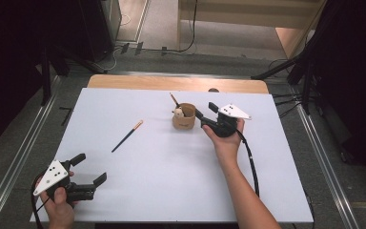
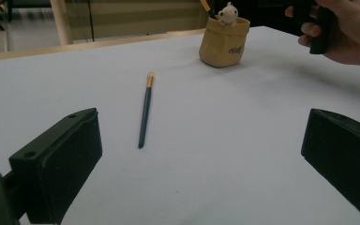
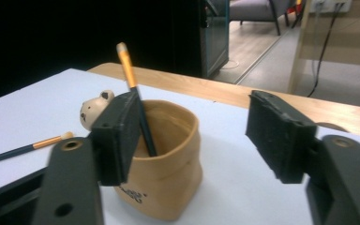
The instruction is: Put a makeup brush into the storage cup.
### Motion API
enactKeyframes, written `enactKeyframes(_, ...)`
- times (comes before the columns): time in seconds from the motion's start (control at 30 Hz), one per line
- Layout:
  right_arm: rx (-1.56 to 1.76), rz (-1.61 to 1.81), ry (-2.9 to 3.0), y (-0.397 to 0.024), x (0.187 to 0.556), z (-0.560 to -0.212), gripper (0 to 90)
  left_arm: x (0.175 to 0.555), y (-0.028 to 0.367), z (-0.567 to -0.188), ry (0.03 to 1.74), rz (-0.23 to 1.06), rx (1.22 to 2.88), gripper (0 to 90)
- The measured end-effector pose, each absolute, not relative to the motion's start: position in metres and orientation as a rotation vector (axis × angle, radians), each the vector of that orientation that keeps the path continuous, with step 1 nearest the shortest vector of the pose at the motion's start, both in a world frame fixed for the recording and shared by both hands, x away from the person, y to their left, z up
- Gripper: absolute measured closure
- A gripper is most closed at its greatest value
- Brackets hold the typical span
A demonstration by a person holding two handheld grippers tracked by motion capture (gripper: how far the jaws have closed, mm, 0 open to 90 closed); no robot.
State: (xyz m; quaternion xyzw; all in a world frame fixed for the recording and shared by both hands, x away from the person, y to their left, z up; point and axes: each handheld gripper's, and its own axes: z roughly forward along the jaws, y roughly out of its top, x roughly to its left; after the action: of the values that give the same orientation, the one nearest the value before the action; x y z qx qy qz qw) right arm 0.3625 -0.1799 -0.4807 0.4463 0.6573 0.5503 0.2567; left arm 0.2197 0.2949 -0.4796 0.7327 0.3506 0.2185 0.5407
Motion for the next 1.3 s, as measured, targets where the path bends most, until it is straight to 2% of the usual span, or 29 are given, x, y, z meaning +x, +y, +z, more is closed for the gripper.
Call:
enactKeyframes(0.4,1.231,1.473,1.819,-0.206,0.333,-0.482,14.2,0.220,0.294,-0.480,0.832,0.522,1.745,0.0)
enactKeyframes(0.93,1.231,1.455,1.804,-0.233,0.300,-0.485,9.0,0.219,0.293,-0.480,0.826,0.522,1.748,0.0)
enactKeyframes(1.3,1.188,1.447,1.813,-0.256,0.273,-0.490,0.0,0.219,0.293,-0.480,0.830,0.525,1.750,0.0)
